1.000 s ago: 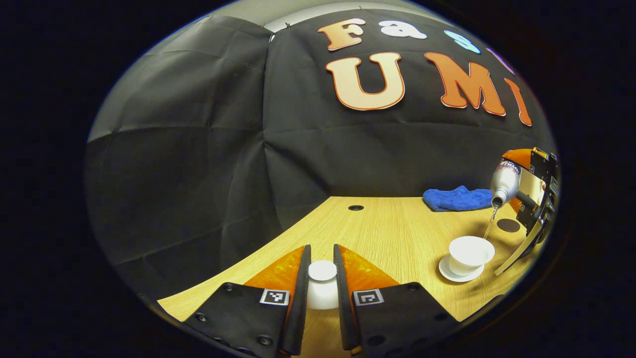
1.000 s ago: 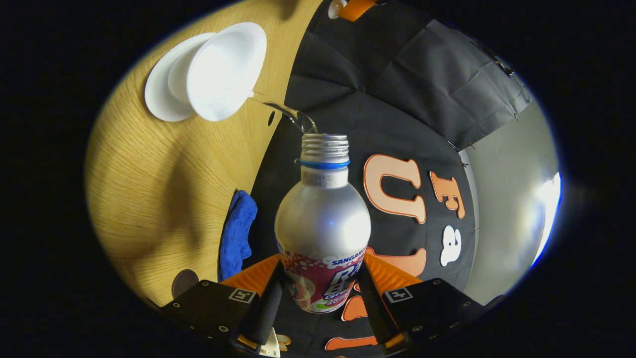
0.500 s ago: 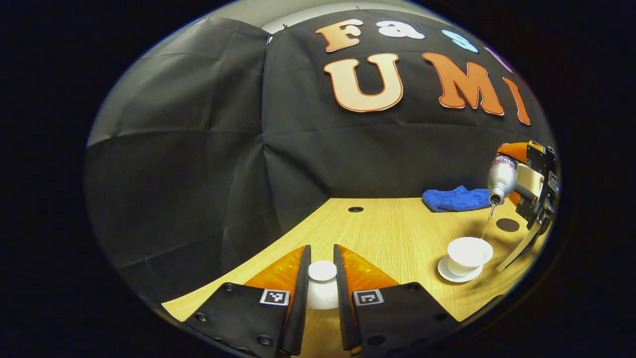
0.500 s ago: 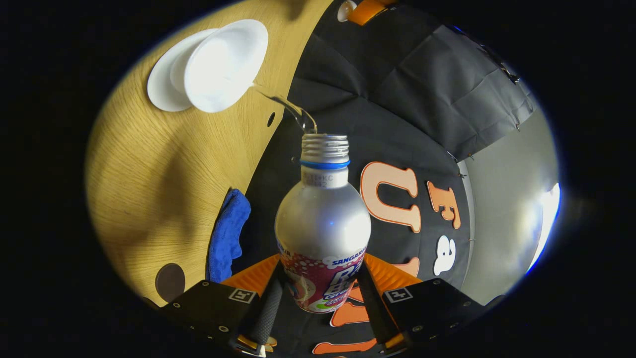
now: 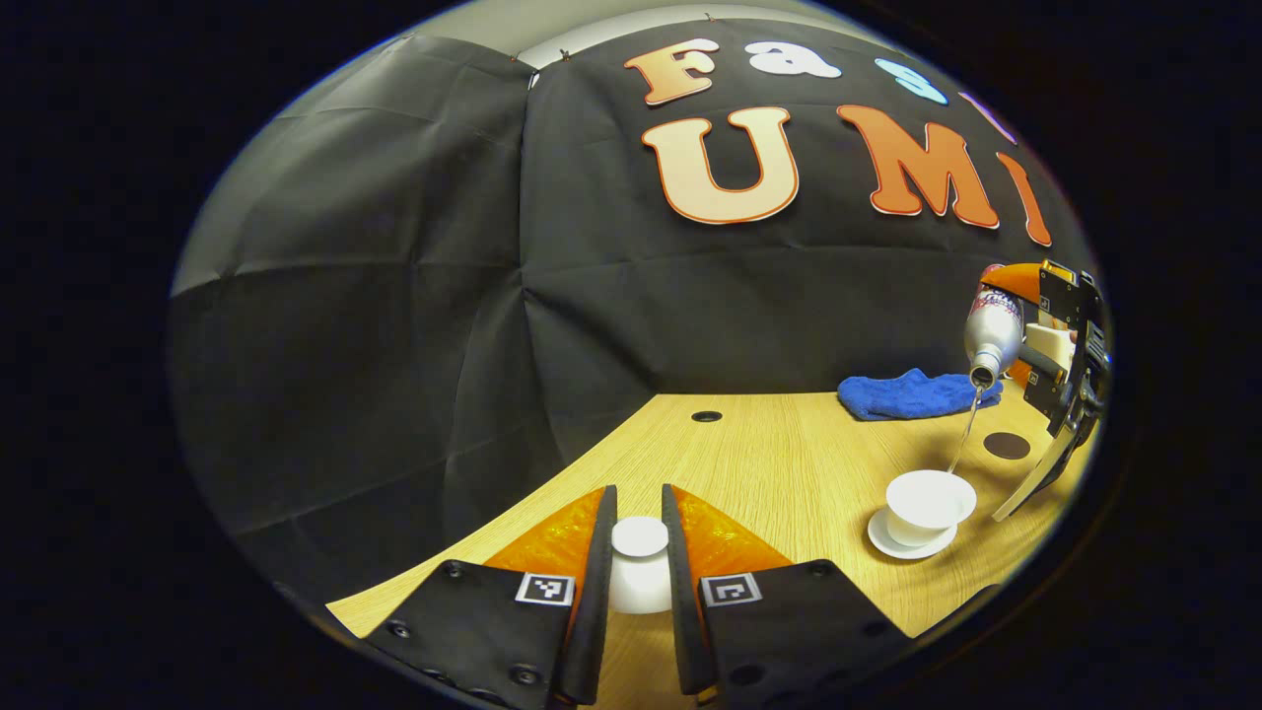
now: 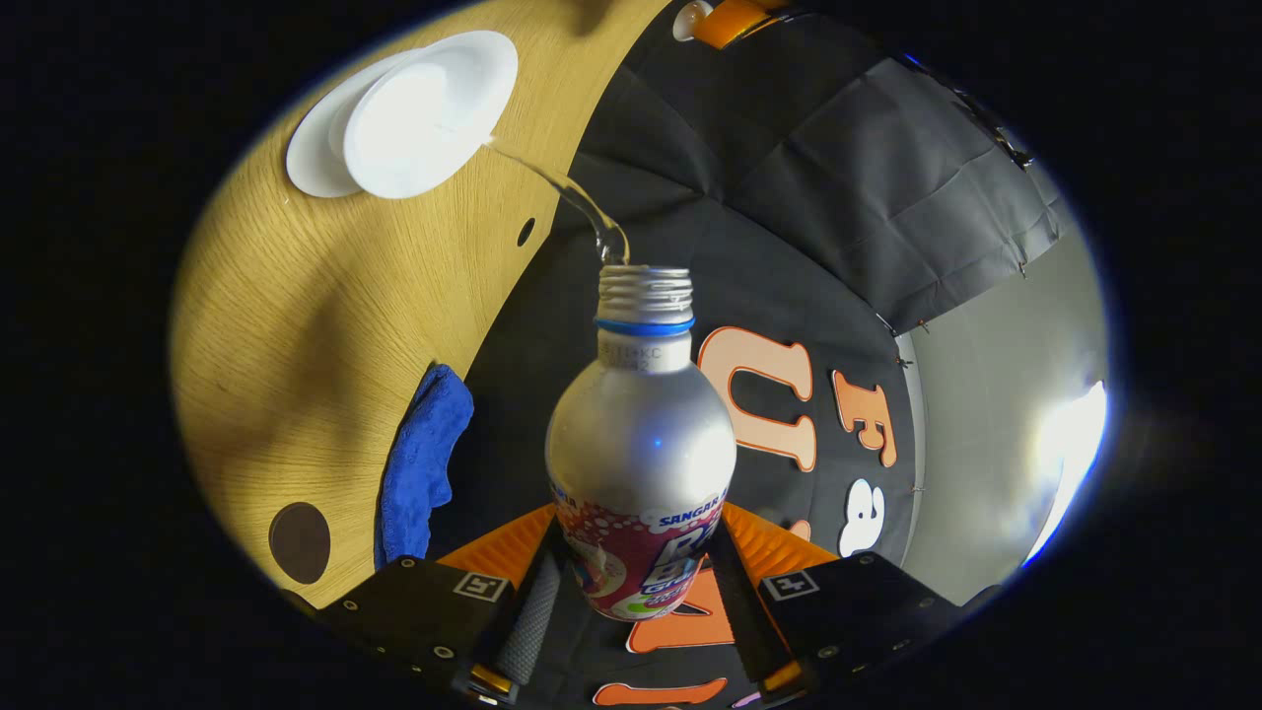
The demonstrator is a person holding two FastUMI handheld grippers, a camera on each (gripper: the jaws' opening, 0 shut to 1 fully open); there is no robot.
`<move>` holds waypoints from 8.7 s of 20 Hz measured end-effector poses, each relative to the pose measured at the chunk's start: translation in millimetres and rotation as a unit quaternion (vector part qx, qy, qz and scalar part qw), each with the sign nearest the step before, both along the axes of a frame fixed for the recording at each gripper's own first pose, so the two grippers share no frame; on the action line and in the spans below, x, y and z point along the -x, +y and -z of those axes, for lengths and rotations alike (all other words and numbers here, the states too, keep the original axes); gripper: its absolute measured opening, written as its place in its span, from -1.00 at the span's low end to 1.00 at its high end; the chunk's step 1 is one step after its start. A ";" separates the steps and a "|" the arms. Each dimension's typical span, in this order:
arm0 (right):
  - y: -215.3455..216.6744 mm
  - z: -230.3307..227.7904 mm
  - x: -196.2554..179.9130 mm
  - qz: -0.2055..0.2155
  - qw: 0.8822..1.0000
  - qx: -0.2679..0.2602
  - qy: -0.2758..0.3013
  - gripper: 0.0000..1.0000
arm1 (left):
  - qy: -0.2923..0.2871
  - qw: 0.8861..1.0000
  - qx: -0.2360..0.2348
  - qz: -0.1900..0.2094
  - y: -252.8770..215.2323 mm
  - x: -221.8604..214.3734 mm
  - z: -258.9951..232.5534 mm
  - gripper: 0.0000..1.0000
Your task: Open the teacup lid with one hand, grasp the water bottle and pour water into the teacup with the other hand; after pouring, place the water bottle on the coaster and then close the teacup lid.
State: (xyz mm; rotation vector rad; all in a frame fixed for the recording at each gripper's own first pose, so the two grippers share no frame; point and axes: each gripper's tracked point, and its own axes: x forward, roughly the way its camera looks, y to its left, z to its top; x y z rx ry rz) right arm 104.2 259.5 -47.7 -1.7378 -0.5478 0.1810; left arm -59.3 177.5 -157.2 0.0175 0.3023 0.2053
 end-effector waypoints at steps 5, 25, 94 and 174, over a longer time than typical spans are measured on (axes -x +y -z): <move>2.1 -11.3 -3.0 -0.006 1.000 0.011 -0.013 0.51 | -0.002 1.000 -0.003 0.000 -0.7 2.0 -4.9 -0.34; 33.1 14.9 11.3 -0.045 0.998 0.044 -0.004 0.57 | -0.007 1.000 0.000 -0.003 -3.0 6.2 -8.3 -0.35; -131.6 150.6 -42.4 0.144 0.552 -0.663 0.484 0.60 | -0.030 0.990 0.035 0.131 -184.0 -50.9 -54.0 -0.43; -234.6 -42.4 77.2 0.037 0.595 -0.738 0.315 0.96 | -0.163 0.971 0.063 0.164 -258.8 -52.3 -185.5 0.95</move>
